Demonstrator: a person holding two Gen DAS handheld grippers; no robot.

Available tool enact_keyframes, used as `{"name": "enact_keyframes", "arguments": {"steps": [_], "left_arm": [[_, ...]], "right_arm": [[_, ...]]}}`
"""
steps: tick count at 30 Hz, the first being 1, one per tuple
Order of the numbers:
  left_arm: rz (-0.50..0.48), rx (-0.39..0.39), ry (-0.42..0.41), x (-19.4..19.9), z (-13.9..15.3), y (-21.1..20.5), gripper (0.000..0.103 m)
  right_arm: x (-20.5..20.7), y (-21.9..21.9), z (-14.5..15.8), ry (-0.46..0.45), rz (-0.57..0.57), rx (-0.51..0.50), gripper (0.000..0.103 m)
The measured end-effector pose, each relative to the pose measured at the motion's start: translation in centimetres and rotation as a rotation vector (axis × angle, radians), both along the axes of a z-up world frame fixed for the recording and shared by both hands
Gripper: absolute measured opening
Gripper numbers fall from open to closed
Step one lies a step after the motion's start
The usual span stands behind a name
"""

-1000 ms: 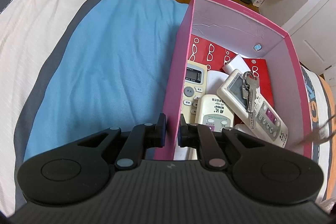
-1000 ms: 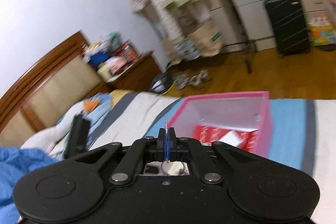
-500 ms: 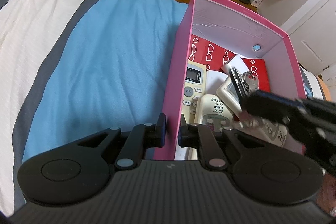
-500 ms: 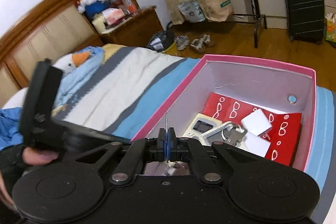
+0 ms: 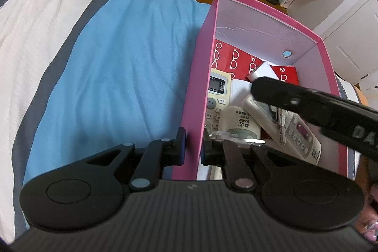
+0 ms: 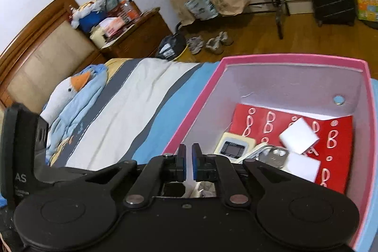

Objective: Organize rigid objects
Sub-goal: 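Carry the second key into the pink box and open the right gripper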

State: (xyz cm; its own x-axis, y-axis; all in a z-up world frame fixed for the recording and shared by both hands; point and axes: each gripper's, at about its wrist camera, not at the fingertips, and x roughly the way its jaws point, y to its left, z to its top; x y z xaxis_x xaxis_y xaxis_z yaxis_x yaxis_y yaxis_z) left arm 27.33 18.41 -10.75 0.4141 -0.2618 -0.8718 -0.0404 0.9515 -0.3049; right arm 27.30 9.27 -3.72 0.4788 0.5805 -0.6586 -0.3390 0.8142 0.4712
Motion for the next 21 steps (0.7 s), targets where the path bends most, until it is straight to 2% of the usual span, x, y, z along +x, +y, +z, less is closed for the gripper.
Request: {"name": "enact_keyframes", "arguments": {"steps": [12,17,21], "left_arm": [[0.001,0.022,-0.001,-0.2,0.3,-0.4,0.01],[0.007,0.033,0.003,-0.4,0.4,-0.5,0.01],[0.011,0.049,0.01,-0.6,0.5,-0.7,0.01]], "right_arm": [[-7.1,-4.5,3.3,-0.094,-0.037,-0.046,0.018],[-10.6,-5.6,4.7,-0.16,-0.043,-0.066,0.021],[-13.1,-6.7,5.8,-0.205,-0.074,-0.018,0.024]]}}
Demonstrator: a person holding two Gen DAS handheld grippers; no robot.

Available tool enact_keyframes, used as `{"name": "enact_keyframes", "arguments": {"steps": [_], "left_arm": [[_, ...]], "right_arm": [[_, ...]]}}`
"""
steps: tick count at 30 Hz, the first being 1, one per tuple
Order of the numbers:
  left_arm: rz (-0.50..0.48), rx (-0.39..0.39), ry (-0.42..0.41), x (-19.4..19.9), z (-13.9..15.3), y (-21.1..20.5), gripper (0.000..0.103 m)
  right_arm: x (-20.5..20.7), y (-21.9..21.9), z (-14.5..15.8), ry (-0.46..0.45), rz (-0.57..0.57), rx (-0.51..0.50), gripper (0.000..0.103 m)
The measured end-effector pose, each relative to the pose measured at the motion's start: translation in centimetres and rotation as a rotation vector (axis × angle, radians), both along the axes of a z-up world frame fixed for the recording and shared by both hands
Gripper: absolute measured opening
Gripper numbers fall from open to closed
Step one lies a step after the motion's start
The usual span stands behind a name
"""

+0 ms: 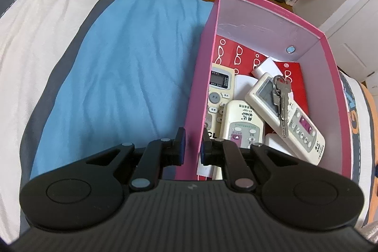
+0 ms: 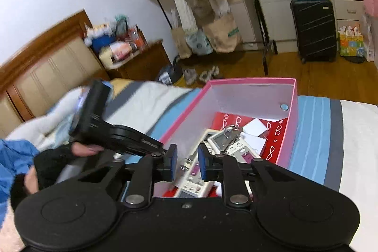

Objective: Organize rigid objects

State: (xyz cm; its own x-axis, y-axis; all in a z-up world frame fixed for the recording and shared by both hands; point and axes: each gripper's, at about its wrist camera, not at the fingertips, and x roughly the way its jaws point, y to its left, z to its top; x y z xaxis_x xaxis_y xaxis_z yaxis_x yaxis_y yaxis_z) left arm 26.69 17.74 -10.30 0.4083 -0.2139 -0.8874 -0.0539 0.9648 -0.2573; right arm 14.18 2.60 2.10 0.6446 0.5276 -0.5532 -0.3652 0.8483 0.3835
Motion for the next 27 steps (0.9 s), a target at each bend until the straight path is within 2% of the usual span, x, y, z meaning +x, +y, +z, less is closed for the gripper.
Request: {"name": "enact_keyframes", "arguments": {"steps": [3,7,10,14,16,18,22,24,27], "left_arm": [[0.005,0.047,-0.023,-0.7,1.0,-0.5,0.01],[-0.014,0.148,-0.125,-3.1,4.4,-1.9,0.01],[-0.034,0.177,-0.194,-5.0,6.6,-2.9,0.016],[-0.025,0.252,-0.226,-7.1,8.0,-4.2,0.024],[-0.037,0.254,-0.237,-8.2,8.6,-4.8,0.024],[-0.055,0.249,-0.253,-9.3,9.4,-5.5,0.026],[-0.077,0.276,-0.289,-11.2,11.3,-7.1,0.045],[-0.088,0.272,-0.307,-12.2,12.2,-7.8,0.047],[-0.105,0.256,-0.318,-13.5,13.0,-8.8,0.051]], "right_arm": [[-0.6,-0.3,0.4,0.021,-0.016,-0.03,0.024],[-1.7,-1.7,0.9,0.011,-0.053,-0.031,0.024],[-3.1,-2.7,1.4,-0.02,-0.103,-0.099,0.026],[-5.9,-4.0,2.9,-0.124,-0.189,-0.189,0.031],[-7.3,-4.6,3.8,-0.174,-0.214,-0.209,0.034],[-8.3,-5.5,4.6,-0.182,-0.225,-0.189,0.037],[-9.7,-6.8,5.3,-0.181,-0.257,-0.198,0.039],[-10.1,-7.2,5.5,-0.178,-0.274,-0.211,0.042],[-10.6,-8.2,5.7,-0.153,-0.286,-0.194,0.052]]}}
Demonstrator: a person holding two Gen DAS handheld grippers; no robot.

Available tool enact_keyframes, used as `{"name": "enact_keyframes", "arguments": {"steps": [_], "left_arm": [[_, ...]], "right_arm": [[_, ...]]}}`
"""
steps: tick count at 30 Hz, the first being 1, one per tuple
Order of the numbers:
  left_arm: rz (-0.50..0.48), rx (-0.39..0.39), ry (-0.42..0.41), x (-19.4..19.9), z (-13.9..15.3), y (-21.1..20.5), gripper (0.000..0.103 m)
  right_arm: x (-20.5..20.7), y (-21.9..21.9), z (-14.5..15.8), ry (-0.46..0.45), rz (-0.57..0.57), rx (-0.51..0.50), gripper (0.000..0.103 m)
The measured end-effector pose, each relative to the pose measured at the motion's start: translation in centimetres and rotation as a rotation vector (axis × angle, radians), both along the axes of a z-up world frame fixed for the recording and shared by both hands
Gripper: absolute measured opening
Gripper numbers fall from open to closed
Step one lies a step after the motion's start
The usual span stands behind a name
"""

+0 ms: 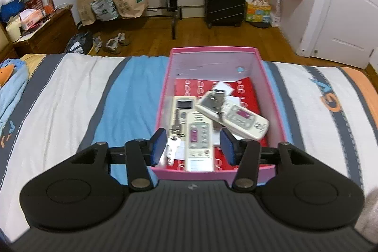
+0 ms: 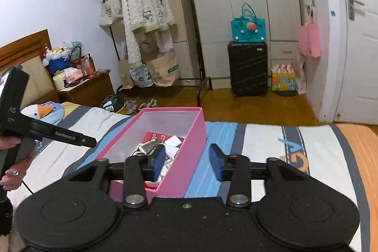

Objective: Organize rigid objects

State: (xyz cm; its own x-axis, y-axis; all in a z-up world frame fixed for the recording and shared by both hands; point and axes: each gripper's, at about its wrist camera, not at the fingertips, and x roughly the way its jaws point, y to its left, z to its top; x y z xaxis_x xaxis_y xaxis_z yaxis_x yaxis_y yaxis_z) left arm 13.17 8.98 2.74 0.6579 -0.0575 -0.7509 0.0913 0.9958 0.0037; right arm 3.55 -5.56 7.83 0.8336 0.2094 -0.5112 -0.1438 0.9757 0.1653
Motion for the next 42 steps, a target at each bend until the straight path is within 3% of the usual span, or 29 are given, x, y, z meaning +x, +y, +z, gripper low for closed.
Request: {"name": "enact_keyframes", "arguments": {"steps": [6,10,13,20,22,25,32,42], "left_arm": [[0.004,0.003,-0.011,-2.8,0.8,-2.4,0.056],[0.037,-0.032,-0.061,-5.0,2.1,-3.7,0.06],[0.019,-0.063,-0.071,-6.5,2.7,-4.5,0.064],[0.068,0.009,-0.081,-8.3,2.1,-5.6,0.074],[0.097,0.04,-0.118,-8.6,2.1,-5.8,0.086],[0.1,0.074,-0.142,-8.7,1.8,-6.0,0.095],[0.102,0.057,-0.107,-8.1,0.8,-5.5,0.099],[0.103,0.096,-0.001,-7.4,-0.3,-5.9,0.1]], "right_arm": [[-1.4,-0.9,0.2,0.013,-0.02,-0.009,0.069],[-1.8,-0.5,0.3,0.001,-0.033,-0.06,0.101],[-2.3,-0.2,0.3,-0.011,-0.055,-0.077,0.102],[-2.2,-1.1,-0.1,0.064,-0.119,-0.092,0.102],[-2.4,-1.2,-0.3,0.065,-0.129,-0.094,0.102],[-2.4,-1.2,-0.7,0.085,-0.119,-0.114,0.102],[-2.1,-0.2,-0.8,0.11,-0.121,-0.153,0.102],[-1.7,-0.3,-1.5,0.162,-0.132,-0.103,0.102]]}}
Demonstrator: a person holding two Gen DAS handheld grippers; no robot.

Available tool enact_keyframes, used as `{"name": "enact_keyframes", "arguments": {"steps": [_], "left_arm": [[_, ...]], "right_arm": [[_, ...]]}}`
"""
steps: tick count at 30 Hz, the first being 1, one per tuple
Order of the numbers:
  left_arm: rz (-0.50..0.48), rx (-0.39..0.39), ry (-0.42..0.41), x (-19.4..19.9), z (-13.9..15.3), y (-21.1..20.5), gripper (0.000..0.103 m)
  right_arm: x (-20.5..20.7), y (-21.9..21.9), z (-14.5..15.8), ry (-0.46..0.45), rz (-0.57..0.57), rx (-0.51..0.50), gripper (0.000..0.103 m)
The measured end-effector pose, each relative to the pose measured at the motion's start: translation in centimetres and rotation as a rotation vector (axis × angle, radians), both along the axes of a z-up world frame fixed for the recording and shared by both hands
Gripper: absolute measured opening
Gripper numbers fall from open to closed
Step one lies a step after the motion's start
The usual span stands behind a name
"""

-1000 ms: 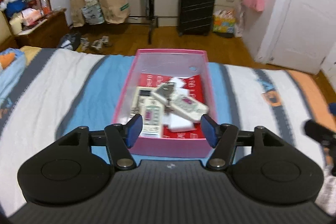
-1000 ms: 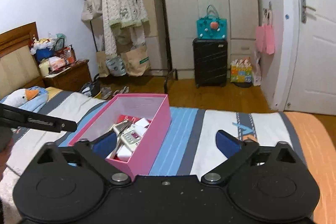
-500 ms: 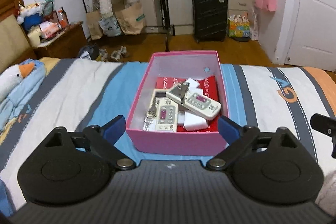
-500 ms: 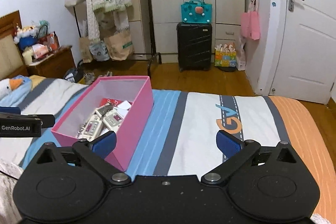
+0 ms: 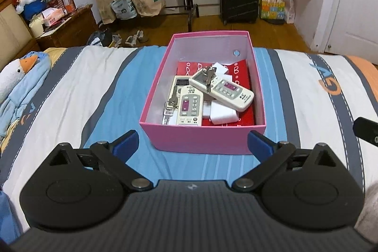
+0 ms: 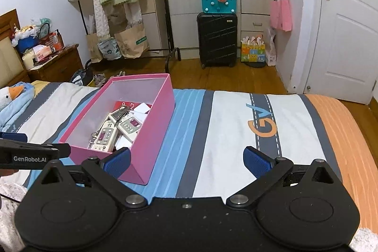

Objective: Organize rigid objects

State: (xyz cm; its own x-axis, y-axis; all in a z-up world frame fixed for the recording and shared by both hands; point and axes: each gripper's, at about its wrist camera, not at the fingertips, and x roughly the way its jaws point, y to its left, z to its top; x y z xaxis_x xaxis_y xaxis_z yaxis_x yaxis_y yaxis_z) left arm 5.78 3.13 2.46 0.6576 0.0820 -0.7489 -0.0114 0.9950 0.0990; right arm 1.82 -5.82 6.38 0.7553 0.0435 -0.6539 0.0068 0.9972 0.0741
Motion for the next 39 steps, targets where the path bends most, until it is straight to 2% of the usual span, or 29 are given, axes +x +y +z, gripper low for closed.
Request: {"name": "enact_keyframes", "arguments": {"steps": [6,14,21,28,39], "left_arm": [[-0.009,0.019,0.027,0.0,0.0,-0.3,0.1],[-0.043,0.032,0.01,-0.7,0.6,-0.9,0.1],[-0.039,0.054,-0.012,-1.7,1.3,-1.1,0.1],[-0.034,0.051,-0.015,-2.0,1.5,-0.9,0.1],[-0.036,0.043,0.024,-1.3,0.4,-0.5,0.1]], "right_arm": [[-0.1,-0.3,0.4,0.018,-0.013,0.022,0.102],[-1.5,0.9,1.5,-0.028,-0.006,-0.077,0.102],[-2.3,1.0,1.5,-0.055,0.014,-0.092,0.102],[-2.1,0.4,1.2,-0.034,-0.014,-0.076,0.102],[-1.7,-0.3,0.6,-0.005,-0.039,-0.079,0.102]]}}
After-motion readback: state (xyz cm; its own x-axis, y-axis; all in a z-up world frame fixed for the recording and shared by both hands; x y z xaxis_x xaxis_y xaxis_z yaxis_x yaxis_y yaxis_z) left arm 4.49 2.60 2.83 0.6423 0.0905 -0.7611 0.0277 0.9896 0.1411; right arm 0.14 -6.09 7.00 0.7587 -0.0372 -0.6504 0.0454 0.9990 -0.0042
